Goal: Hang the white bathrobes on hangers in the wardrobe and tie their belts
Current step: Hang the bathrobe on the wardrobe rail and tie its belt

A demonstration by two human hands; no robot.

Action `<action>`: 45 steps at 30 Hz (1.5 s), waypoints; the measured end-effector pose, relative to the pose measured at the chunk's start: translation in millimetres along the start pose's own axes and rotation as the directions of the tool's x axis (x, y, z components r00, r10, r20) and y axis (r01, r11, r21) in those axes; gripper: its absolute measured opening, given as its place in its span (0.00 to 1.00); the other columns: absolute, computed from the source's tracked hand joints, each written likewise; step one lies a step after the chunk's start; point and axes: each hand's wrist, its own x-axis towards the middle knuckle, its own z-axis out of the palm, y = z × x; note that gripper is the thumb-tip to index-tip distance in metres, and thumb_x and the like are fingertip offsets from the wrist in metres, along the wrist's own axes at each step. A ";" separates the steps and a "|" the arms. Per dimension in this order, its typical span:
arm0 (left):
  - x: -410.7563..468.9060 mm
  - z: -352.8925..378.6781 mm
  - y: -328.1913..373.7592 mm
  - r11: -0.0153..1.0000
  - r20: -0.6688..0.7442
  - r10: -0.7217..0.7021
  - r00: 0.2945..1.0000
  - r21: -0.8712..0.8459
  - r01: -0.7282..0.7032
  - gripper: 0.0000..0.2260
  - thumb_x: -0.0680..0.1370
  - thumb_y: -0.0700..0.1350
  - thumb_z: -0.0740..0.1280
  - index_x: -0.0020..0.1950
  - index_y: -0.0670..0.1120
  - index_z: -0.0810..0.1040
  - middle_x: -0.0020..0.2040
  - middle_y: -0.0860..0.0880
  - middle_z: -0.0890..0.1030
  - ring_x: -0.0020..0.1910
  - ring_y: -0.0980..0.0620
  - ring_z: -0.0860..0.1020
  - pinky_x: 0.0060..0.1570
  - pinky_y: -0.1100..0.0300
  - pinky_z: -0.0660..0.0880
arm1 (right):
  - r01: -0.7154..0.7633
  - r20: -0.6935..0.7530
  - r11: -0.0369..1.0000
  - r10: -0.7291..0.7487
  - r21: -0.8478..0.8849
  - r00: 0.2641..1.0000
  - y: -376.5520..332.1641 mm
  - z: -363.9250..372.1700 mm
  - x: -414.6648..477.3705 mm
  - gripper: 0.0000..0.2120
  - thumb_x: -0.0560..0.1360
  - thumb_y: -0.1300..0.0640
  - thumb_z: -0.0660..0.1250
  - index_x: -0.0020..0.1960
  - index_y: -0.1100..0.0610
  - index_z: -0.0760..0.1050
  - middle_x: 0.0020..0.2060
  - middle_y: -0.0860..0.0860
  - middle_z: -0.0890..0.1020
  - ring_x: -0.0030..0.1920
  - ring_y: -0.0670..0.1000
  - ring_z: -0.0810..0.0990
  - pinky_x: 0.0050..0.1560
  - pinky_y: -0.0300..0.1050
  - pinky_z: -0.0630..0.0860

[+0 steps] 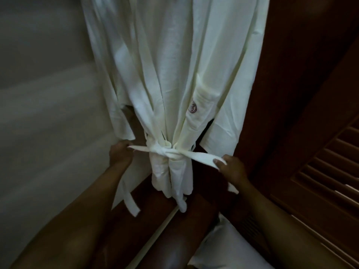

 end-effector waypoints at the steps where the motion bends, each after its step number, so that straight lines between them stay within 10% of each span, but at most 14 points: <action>1: 0.2 3.8 1.5 1.000 0.038 -0.025 0.999 -0.011 0.025 0.11 0.77 0.37 0.69 0.58 0.44 0.84 0.60 0.42 0.83 0.60 0.40 0.81 0.59 0.55 0.73 | -0.001 0.073 0.998 0.006 -0.059 0.997 2.0 4.5 3.0 0.10 0.80 0.46 0.68 0.47 0.53 0.78 0.41 0.49 0.79 0.40 0.47 0.77 0.36 0.39 0.65; 10: 36.7 9.4 54.8 0.922 0.259 -0.059 0.964 -0.355 0.152 0.42 0.70 0.51 0.81 0.77 0.43 0.64 0.70 0.47 0.74 0.66 0.47 0.75 0.60 0.57 0.73 | 0.114 0.109 0.957 -0.147 0.266 0.983 -73.7 16.0 30.8 0.49 0.66 0.40 0.81 0.78 0.55 0.61 0.71 0.46 0.70 0.71 0.47 0.70 0.69 0.43 0.69; 17: 85.2 19.8 111.2 0.854 0.108 -0.074 0.991 -0.506 0.118 0.17 0.78 0.45 0.73 0.63 0.37 0.80 0.59 0.38 0.82 0.60 0.39 0.81 0.60 0.46 0.79 | 0.025 -0.155 0.961 0.019 0.275 0.988 -130.4 15.5 81.3 0.19 0.84 0.47 0.60 0.64 0.61 0.75 0.56 0.59 0.82 0.58 0.60 0.80 0.51 0.44 0.71; 23: 92.0 -13.5 64.3 0.917 -0.059 -0.213 0.975 -0.356 0.179 0.23 0.79 0.46 0.71 0.72 0.40 0.75 0.68 0.38 0.78 0.66 0.38 0.77 0.61 0.54 0.73 | -0.046 -0.228 0.946 0.125 0.321 0.966 -66.0 -22.4 104.1 0.19 0.82 0.50 0.65 0.63 0.65 0.77 0.56 0.63 0.83 0.57 0.63 0.81 0.56 0.49 0.75; 29: 88.1 -12.1 61.9 0.872 0.188 0.026 0.982 -0.484 0.070 0.28 0.72 0.52 0.77 0.70 0.47 0.76 0.63 0.50 0.81 0.60 0.50 0.81 0.64 0.51 0.77 | 0.146 -0.117 0.919 -0.110 0.367 0.987 -69.5 -22.7 111.4 0.31 0.74 0.37 0.73 0.71 0.51 0.74 0.62 0.43 0.80 0.60 0.44 0.78 0.60 0.43 0.74; 36: 48.2 33.6 64.5 0.836 0.525 0.130 0.841 -0.514 0.192 0.32 0.72 0.41 0.80 0.73 0.46 0.71 0.66 0.50 0.79 0.64 0.52 0.78 0.60 0.60 0.77 | 0.049 0.093 0.859 -0.111 0.510 0.989 -93.2 10.7 89.7 0.35 0.70 0.51 0.81 0.72 0.56 0.72 0.65 0.52 0.79 0.65 0.52 0.79 0.66 0.51 0.77; 39: 38.0 57.1 52.1 0.851 0.460 0.004 0.888 -0.468 0.239 0.32 0.69 0.41 0.81 0.72 0.42 0.75 0.67 0.45 0.80 0.63 0.47 0.79 0.65 0.49 0.77 | -0.019 0.179 0.939 -0.046 0.344 0.983 -89.5 23.7 88.0 0.26 0.74 0.56 0.76 0.69 0.58 0.73 0.59 0.53 0.80 0.62 0.55 0.80 0.59 0.46 0.77; 45: 35.6 41.1 31.4 0.894 0.289 -0.032 0.957 -0.419 0.157 0.32 0.70 0.35 0.78 0.72 0.36 0.72 0.65 0.44 0.77 0.64 0.46 0.76 0.54 0.62 0.70 | 0.087 -0.016 0.957 -0.086 0.278 0.996 -51.4 3.6 88.7 0.09 0.77 0.66 0.71 0.57 0.63 0.78 0.49 0.56 0.80 0.51 0.54 0.79 0.50 0.37 0.74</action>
